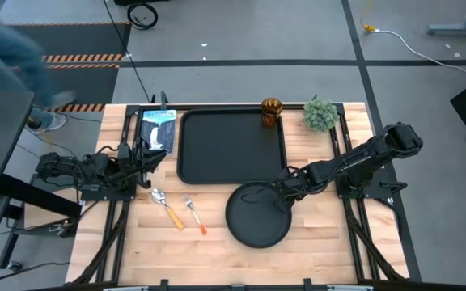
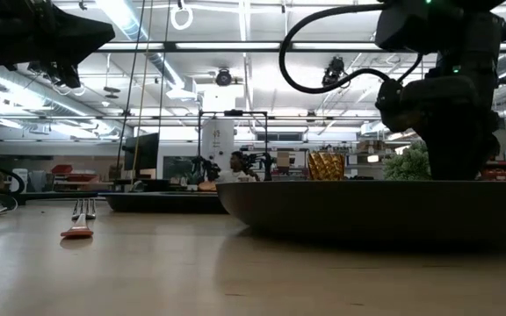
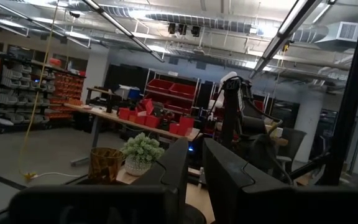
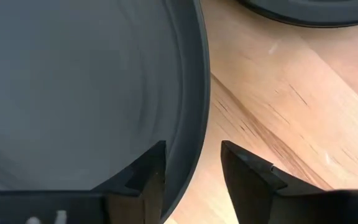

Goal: Pick and place plate/cup/fork/spoon on tray
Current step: Put the black plate on the black tray

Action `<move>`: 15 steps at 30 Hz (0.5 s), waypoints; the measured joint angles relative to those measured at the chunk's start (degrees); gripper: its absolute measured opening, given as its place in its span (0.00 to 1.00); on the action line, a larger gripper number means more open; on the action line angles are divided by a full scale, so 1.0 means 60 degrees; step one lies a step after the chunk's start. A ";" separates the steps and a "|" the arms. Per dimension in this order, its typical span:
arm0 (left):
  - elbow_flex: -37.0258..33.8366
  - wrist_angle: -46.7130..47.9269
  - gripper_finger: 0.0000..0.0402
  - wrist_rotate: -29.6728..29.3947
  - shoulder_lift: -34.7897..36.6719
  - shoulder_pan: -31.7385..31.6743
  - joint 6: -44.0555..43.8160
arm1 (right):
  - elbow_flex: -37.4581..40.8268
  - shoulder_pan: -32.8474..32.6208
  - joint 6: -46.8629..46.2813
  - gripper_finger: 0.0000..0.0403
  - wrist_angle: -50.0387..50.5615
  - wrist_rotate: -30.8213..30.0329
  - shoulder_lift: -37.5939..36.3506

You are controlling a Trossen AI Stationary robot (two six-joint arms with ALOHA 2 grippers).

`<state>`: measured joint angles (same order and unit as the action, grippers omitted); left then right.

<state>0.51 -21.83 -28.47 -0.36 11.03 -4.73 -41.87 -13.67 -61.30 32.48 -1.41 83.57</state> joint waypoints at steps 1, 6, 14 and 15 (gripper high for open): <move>0.0000 0.0001 0.14 0.0000 -0.0003 0.0000 0.0000 | 0.0002 0.0000 0.0005 0.37 0.0007 0.0006 0.0000; 0.0000 0.0001 0.14 0.0000 0.0001 0.0000 -0.0004 | 0.0004 0.0000 0.0075 0.26 0.0009 0.0022 0.0000; 0.0000 0.0001 0.14 0.0000 0.0001 0.0000 -0.0005 | 0.0004 0.0007 0.0160 0.06 -0.0038 -0.0087 0.0000; 0.0000 0.0000 0.14 0.0000 -0.0003 0.0000 -0.0007 | 0.0004 0.0007 0.0197 0.04 -0.0059 -0.0082 0.0000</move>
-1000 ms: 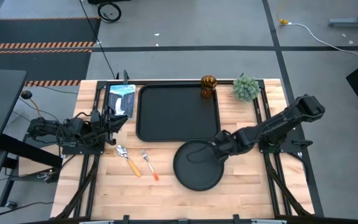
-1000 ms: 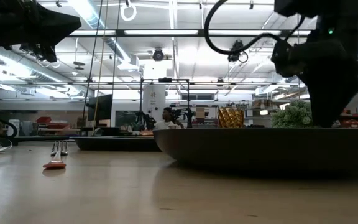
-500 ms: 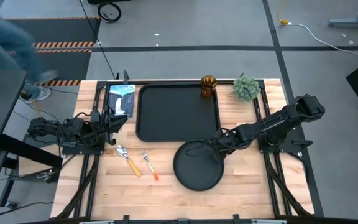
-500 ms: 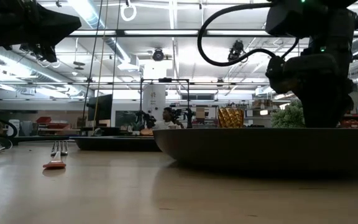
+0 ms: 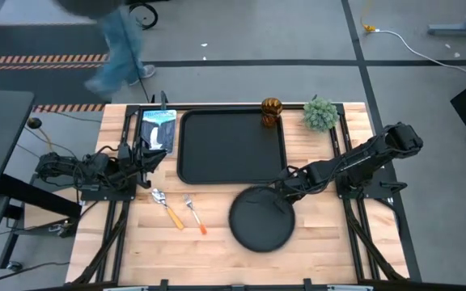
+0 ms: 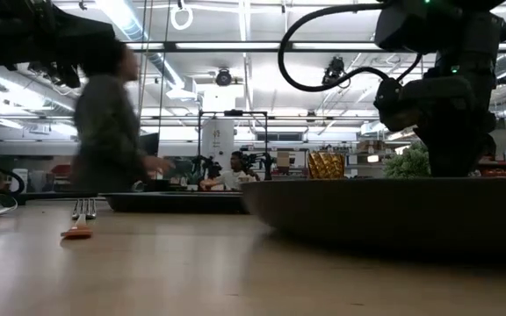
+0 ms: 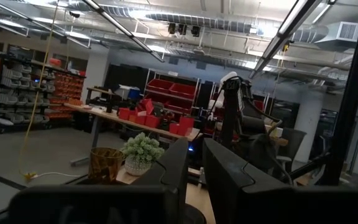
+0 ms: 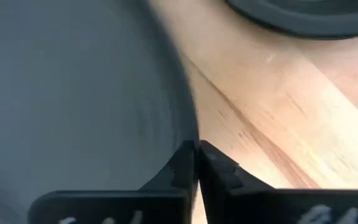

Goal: Pick and place plate/cup/fork/spoon on tray
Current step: Put the black plate on the black tray

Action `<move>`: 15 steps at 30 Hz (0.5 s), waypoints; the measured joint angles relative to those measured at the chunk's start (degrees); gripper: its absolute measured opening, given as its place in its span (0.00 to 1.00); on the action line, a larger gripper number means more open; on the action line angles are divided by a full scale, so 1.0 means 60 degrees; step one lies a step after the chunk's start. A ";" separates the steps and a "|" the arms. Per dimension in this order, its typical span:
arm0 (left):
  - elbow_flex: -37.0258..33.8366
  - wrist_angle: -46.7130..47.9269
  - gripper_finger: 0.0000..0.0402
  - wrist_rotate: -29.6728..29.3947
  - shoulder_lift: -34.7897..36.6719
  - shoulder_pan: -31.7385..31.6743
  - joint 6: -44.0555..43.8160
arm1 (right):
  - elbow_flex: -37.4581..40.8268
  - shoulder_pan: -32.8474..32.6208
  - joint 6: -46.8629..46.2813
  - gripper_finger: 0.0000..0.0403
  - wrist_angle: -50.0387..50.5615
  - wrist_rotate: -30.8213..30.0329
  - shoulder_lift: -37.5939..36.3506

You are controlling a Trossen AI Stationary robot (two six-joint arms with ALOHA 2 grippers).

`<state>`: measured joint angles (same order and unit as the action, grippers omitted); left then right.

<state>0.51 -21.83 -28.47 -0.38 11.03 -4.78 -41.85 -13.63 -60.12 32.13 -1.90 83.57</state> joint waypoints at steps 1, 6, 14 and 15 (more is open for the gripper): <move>0.0000 0.0001 0.14 0.0000 0.0000 0.0000 0.0000 | 0.0000 -0.0002 0.0083 0.03 0.0003 0.0067 0.0000; 0.0000 -0.0003 0.14 0.0000 0.0002 0.0000 0.0000 | 0.0000 0.0102 0.0263 0.04 -0.0116 0.0210 0.0000; 0.0000 -0.0049 0.14 0.0000 0.0001 0.0000 0.0000 | 0.0000 0.0613 0.0903 0.03 -0.0555 0.0573 0.0004; 0.0000 -0.0047 0.14 0.0000 0.0004 0.0004 0.0000 | -0.0002 0.0694 0.1011 0.03 -0.0642 0.0656 0.0004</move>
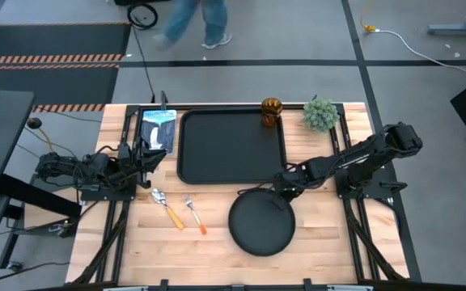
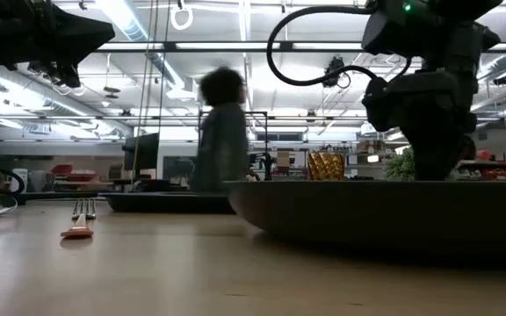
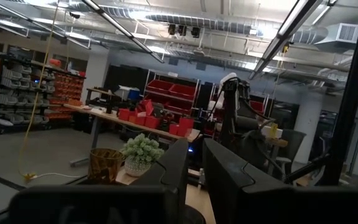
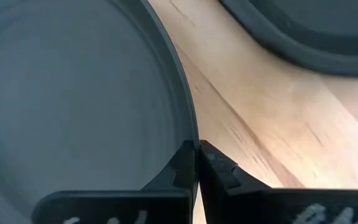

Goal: Pick and place plate/cup/fork/spoon on tray
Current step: Put the black plate on the black tray

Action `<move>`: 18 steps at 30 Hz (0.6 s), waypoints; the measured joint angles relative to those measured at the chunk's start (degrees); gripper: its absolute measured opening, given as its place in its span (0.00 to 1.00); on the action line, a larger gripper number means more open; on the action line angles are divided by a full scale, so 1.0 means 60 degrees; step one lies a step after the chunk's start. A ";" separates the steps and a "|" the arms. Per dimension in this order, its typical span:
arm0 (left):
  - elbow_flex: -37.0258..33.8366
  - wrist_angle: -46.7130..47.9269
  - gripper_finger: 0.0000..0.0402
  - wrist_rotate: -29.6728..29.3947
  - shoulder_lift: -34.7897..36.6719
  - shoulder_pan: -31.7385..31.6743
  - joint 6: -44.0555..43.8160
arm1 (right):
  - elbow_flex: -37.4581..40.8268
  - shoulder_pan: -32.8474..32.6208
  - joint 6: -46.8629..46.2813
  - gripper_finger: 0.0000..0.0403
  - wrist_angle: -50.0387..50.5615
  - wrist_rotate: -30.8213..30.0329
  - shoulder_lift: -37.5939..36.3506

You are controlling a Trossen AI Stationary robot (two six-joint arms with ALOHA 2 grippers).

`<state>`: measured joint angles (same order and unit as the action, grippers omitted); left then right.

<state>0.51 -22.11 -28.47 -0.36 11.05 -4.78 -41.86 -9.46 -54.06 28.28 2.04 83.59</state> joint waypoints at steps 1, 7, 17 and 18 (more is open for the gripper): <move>0.0000 0.0000 0.14 0.0000 0.0000 -0.0003 0.0000 | -0.0025 0.0084 0.0099 0.03 -0.0032 0.0100 0.0004; 0.0000 -0.0004 0.14 0.0002 -0.0002 0.0000 0.0000 | -0.0466 0.0484 0.0686 0.03 -0.0011 0.0370 0.0007; 0.0000 0.0008 0.14 0.0004 -0.0001 0.0000 -0.0004 | -0.0956 0.1589 0.1768 0.03 0.0185 0.0682 -0.0004; 0.0000 0.0017 0.14 0.0004 -0.0002 0.0000 -0.0004 | -0.0956 0.1742 0.1902 0.03 0.0187 0.0677 -0.0025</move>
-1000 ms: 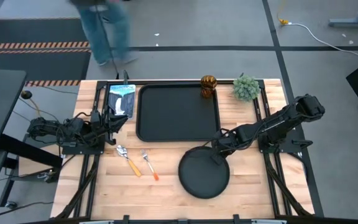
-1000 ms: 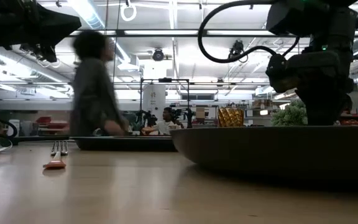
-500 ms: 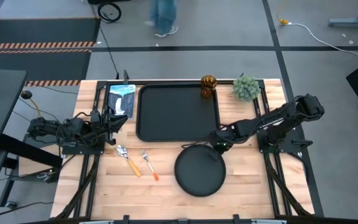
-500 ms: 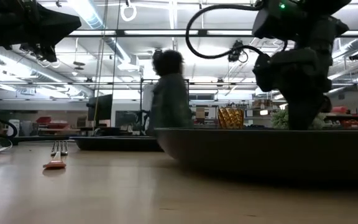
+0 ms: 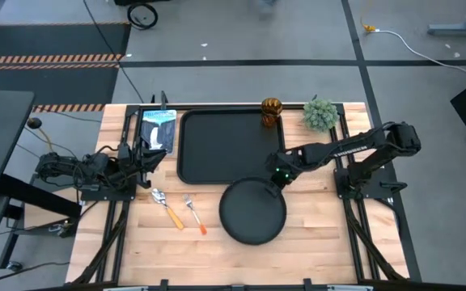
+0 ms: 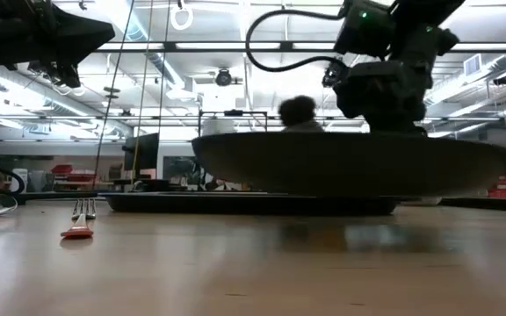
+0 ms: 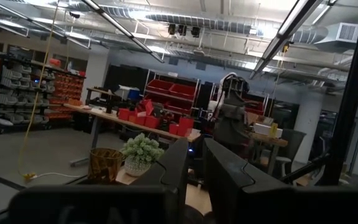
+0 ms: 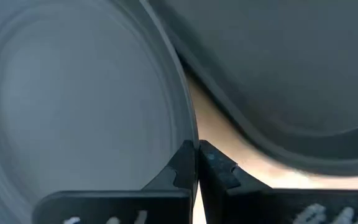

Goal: Pick and place plate/cup/fork/spoon on tray
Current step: Put the black plate on the black tray

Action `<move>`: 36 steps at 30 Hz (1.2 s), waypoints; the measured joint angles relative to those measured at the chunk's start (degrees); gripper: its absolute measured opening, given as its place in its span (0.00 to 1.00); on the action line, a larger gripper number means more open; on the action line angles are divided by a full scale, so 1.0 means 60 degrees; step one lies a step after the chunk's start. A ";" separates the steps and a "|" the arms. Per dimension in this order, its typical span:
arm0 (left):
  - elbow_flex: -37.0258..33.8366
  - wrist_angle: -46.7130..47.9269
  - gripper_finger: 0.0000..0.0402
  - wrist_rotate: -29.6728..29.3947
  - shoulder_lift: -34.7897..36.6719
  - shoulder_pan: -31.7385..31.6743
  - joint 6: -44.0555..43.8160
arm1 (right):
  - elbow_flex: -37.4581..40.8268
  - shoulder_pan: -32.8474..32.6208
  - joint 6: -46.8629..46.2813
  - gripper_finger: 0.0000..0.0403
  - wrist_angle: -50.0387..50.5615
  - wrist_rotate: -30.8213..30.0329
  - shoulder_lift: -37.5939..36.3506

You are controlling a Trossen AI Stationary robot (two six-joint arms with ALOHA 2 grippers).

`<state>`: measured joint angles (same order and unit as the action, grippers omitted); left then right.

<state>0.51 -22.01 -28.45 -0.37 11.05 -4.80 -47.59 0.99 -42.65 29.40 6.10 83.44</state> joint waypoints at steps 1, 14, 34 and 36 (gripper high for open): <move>0.0000 0.0002 0.14 0.0000 0.0002 0.0000 0.0000 | 0.0000 0.0155 0.0145 0.03 -0.0017 -0.0002 -0.0018; 0.0000 0.0235 0.14 0.0000 -0.0002 0.0004 -0.0062 | 0.0025 0.2024 0.1219 0.03 0.0214 0.0134 -0.0870; 0.0000 0.0206 0.14 0.0000 -0.0001 0.0000 -0.0095 | 0.0251 0.4661 0.0484 0.03 -0.0112 -0.0782 -0.1090; 0.0000 0.0213 0.14 0.0000 0.0000 0.0000 -0.0096 | 0.0251 0.4741 0.0328 0.03 -0.0111 -0.0863 -0.1090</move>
<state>0.51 -20.73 -28.45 -0.37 11.05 -5.38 -46.09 29.44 -40.68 28.73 0.92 76.90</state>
